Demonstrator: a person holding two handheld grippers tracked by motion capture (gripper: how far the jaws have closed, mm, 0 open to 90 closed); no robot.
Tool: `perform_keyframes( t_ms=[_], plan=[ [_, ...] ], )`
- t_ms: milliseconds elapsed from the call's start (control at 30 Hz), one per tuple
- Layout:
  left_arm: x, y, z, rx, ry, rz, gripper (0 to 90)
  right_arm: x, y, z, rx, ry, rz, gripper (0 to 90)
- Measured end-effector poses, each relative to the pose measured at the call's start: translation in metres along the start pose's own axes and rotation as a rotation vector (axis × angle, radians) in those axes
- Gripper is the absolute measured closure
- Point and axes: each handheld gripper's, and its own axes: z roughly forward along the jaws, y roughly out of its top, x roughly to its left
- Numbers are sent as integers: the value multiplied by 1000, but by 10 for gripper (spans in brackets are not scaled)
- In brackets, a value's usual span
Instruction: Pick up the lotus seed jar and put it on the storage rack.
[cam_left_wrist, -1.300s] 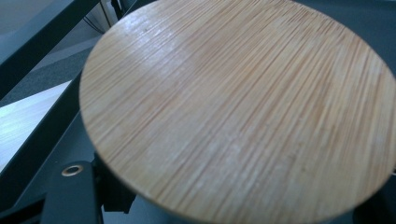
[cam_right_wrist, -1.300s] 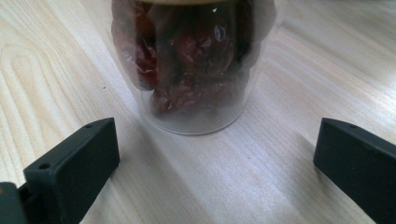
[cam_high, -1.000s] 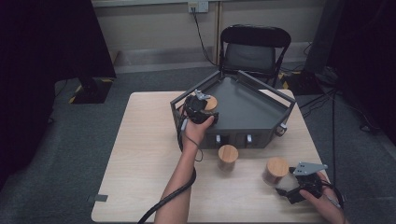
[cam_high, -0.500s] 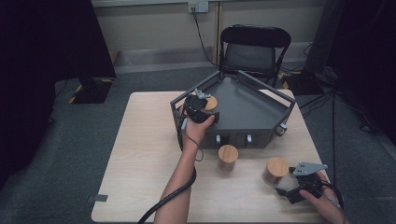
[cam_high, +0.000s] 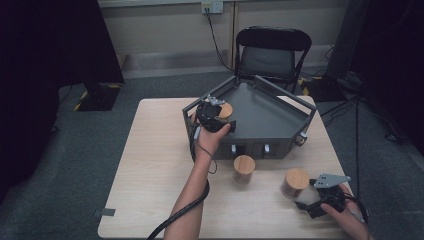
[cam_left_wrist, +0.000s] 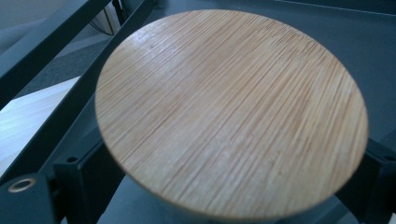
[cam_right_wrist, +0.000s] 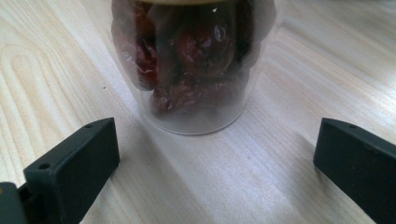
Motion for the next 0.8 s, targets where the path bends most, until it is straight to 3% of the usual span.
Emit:
perform_keyframes(
  t_ms=[800],
  plan=[
    [3,-10,-11,-7,-26,1,54,0,0,0,0,0,1,0]
  ],
)
